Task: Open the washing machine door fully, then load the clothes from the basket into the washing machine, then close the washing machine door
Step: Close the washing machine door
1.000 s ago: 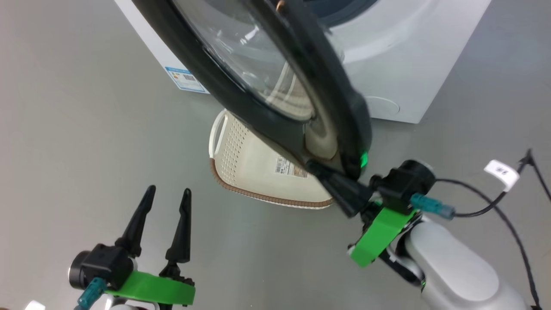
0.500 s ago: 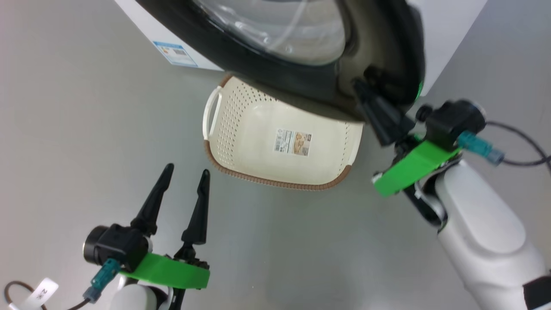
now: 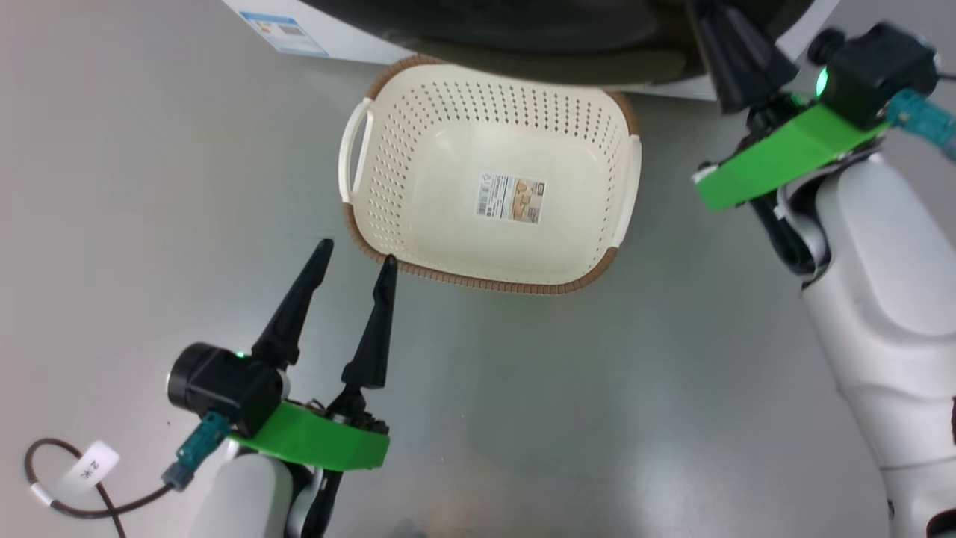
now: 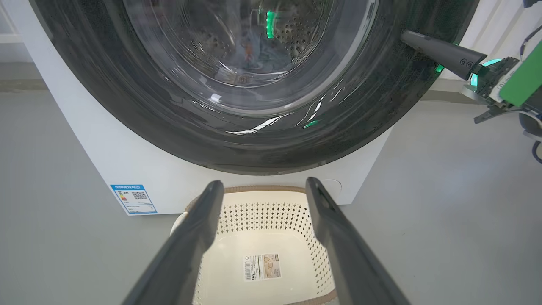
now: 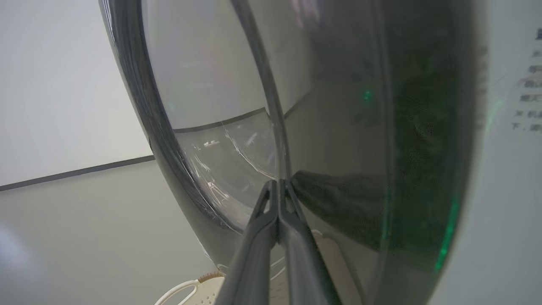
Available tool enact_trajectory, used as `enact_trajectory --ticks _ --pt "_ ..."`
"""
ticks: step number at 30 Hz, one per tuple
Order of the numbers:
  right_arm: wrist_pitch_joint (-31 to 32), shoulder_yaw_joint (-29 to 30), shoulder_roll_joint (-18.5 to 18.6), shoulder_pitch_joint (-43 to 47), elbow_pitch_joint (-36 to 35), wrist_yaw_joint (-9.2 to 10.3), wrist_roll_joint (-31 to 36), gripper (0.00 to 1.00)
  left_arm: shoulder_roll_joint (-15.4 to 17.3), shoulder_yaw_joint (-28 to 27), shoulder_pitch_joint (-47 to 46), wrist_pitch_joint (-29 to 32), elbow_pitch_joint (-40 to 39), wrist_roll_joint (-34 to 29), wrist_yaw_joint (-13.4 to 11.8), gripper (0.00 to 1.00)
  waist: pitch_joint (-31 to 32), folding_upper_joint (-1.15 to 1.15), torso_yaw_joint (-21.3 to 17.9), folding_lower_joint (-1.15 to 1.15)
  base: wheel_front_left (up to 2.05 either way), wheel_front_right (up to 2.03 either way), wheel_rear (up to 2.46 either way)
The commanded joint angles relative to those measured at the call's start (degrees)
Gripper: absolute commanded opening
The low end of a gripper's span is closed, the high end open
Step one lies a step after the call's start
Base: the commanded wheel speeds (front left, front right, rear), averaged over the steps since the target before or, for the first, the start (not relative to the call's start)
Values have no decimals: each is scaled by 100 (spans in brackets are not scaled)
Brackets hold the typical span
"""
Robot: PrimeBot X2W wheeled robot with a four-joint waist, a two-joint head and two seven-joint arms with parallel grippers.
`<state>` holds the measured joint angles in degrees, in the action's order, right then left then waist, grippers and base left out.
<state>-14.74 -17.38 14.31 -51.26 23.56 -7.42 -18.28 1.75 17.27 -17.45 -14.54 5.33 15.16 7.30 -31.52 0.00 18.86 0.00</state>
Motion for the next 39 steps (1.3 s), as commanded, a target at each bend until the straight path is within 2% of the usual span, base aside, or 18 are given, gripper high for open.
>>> enact_trajectory --ticks 1,9,18,30,39 --pt "-26 41 -79 -89 -97 -7 -27 0 113 -149 -100 -46 -147 36 18 100 -115 0 -1 0 0 0 0" --pt "-26 353 -16 -881 -44 -7 2 0 113 6 -368 -46 -217 87 18 100 -435 0 21 0 0 0 0" --pt "-26 313 91 -1411 101 -7 -70 0 113 61 -452 -46 -198 128 18 100 -530 0 -31 0 0 0 0" --pt "-26 -295 99 -855 25 -7 -504 0 113 -123 -426 -46 -173 111 18 100 -276 0 -175 0 0 0 0" --pt "-26 -436 140 134 -303 -7 -816 0 113 -434 -182 -46 -145 -49 18 100 250 0 -442 0 0 0 0"
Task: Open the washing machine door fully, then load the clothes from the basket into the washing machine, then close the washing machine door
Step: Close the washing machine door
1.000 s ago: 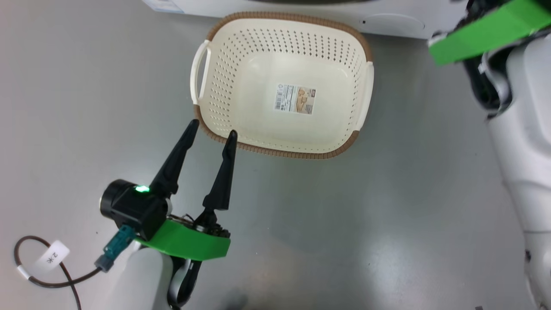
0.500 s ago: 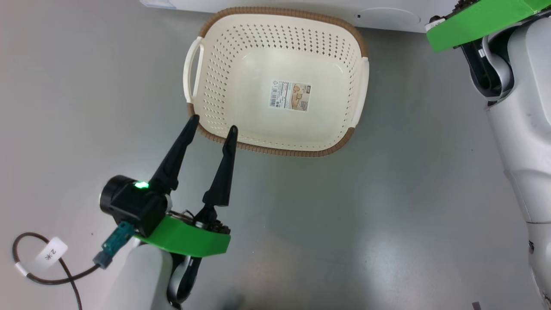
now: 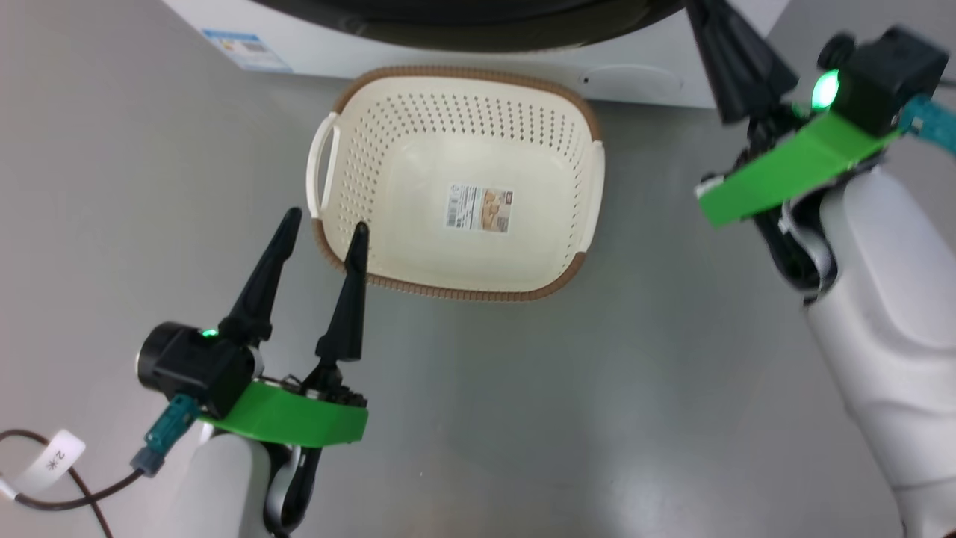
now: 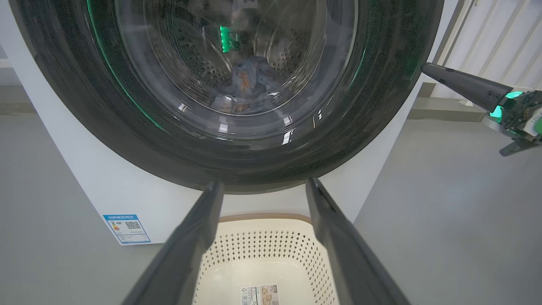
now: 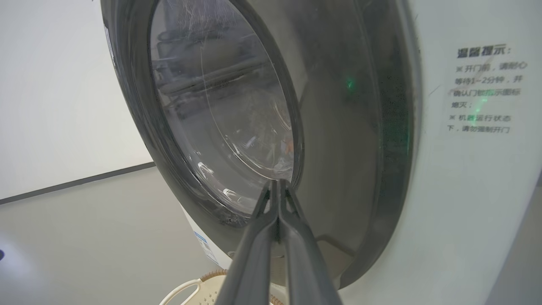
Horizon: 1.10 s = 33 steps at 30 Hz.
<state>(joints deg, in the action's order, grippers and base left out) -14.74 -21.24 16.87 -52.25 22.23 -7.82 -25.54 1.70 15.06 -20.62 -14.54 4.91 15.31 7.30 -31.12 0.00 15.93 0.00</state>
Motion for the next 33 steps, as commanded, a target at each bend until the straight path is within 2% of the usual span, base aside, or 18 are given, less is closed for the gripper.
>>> enact_trajectory --ticks 1,5,6,8,9,10,11,20,28,33 --pt "-26 -26 -125 367 -205 33 -104 0 118 -257 174 -46 -103 -90 18 100 287 0 -189 0 0 0 0" --pt "-26 15 -106 1033 -367 33 62 0 118 -474 409 -46 -97 -225 19 100 691 0 -400 0 0 0 0" --pt "-26 106 -151 1187 -396 33 37 9 118 -509 462 -46 -94 -247 19 100 777 0 -441 0 0 0 0" --pt "-26 234 -204 1480 -459 33 42 36 118 -579 568 -46 -101 -293 19 100 944 0 -519 0 0 0 0" --pt "-26 281 -232 1619 -497 33 56 44 118 -619 620 -46 -109 -319 19 100 1024 0 -559 0 0 0 0" --pt "-26 328 -257 1753 -530 33 75 79 118 -665 672 -46 -123 -339 19 100 1101 0 -598 0 0 0 0" --pt "-26 345 -262 1873 -572 33 130 100 118 -707 726 -46 -131 -355 19 100 1176 0 -635 0 0 0 0" --pt "-26 749 -548 2867 -841 33 240 100 140 -1017 1193 -46 -168 -505 19 100 1810 0 -941 0 0 0 0" --pt "-26 1426 -828 3751 -1133 33 653 100 127 -1537 1627 -46 -124 -642 15 100 2277 0 -1205 0 0 0 0" --pt "-26 1784 -968 4179 -1316 33 826 100 122 -1765 1811 -46 -152 -705 -82 100 2448 0 -1311 0 0 0 0"
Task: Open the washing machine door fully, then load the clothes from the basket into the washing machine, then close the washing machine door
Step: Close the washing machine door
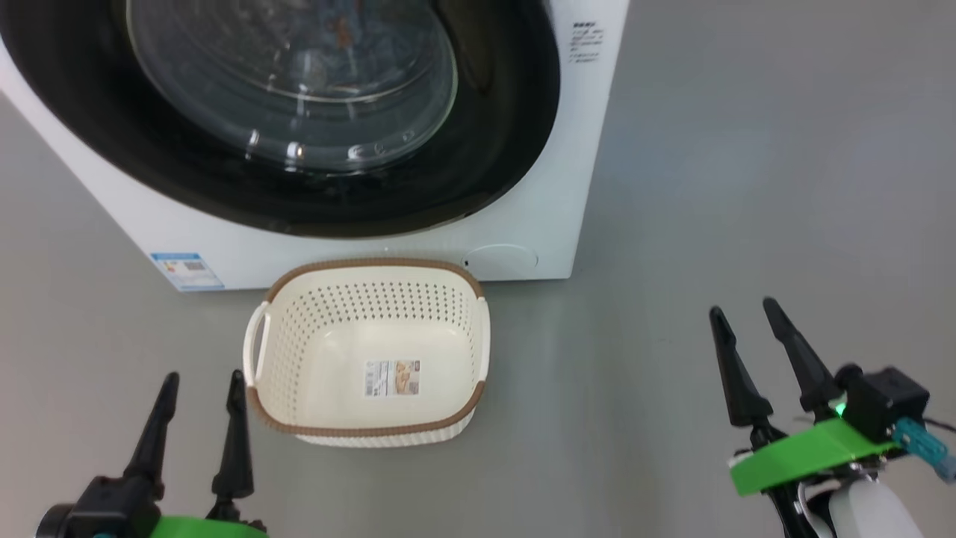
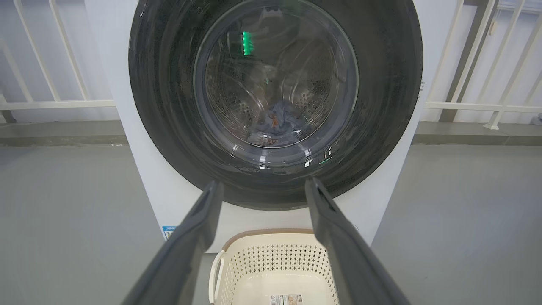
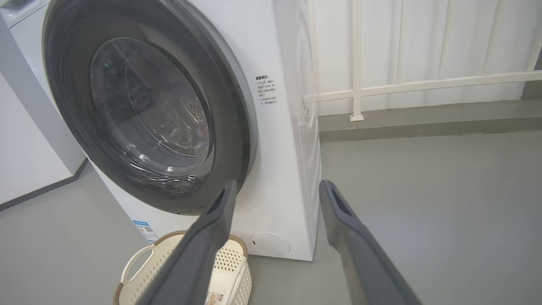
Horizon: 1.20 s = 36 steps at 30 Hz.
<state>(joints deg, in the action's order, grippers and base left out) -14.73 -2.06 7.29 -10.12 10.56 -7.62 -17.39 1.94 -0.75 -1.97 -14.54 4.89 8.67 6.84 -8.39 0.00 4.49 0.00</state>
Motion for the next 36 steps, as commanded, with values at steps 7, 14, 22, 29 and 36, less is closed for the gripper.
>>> enact_trajectory --ticks 7,14,22,29,36 --pt "-27 297 -176 564 -373 13 269 100 95 -307 349 -46 -247 93 -171 100 465 0 -345 0 0 0 0" --pt "-27 418 -274 1003 -461 13 366 100 95 -295 777 -46 -373 104 -235 100 749 0 -439 0 0 0 0" --pt "-27 527 -342 1302 -564 13 471 100 94 -169 1049 -46 -527 124 -291 100 898 0 -414 0 0 0 0" --pt "-27 621 -383 1381 -605 13 527 100 94 -153 1184 -46 -551 33 -260 100 973 0 -396 0 0 0 0" --pt "-27 598 -411 1418 -595 13 564 100 94 -132 1241 -46 -530 18 -253 100 1014 0 -358 0 0 0 0"
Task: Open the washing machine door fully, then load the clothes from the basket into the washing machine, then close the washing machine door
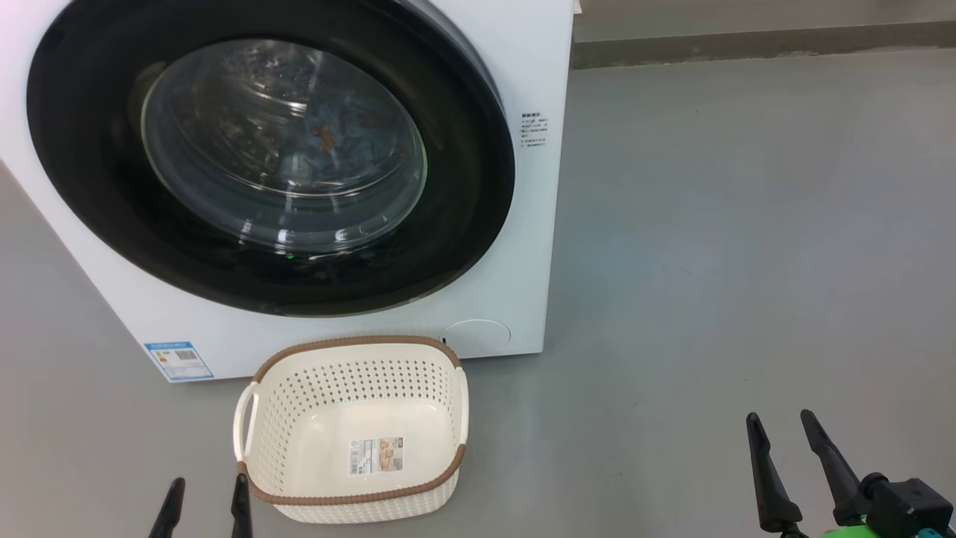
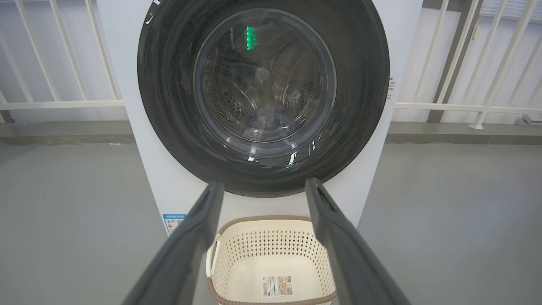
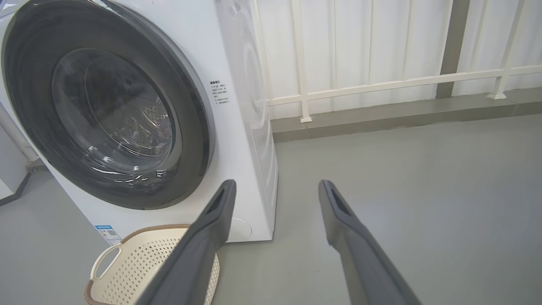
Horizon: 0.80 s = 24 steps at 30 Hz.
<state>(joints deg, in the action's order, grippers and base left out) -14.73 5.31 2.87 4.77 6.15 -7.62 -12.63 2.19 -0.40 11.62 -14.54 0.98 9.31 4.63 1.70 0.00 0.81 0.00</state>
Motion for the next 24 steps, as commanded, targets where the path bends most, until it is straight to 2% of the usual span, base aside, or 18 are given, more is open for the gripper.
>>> enact_trajectory --ticks 1,24 --pt "-27 -137 29 -70 -153 13 93 100 69 -162 -118 -46 -136 -47 -32 100 9 0 16 0 0 0 0" --pt "-27 -136 13 -47 -183 13 134 100 69 -126 -103 -46 -97 -52 9 100 19 0 106 0 0 0 0"
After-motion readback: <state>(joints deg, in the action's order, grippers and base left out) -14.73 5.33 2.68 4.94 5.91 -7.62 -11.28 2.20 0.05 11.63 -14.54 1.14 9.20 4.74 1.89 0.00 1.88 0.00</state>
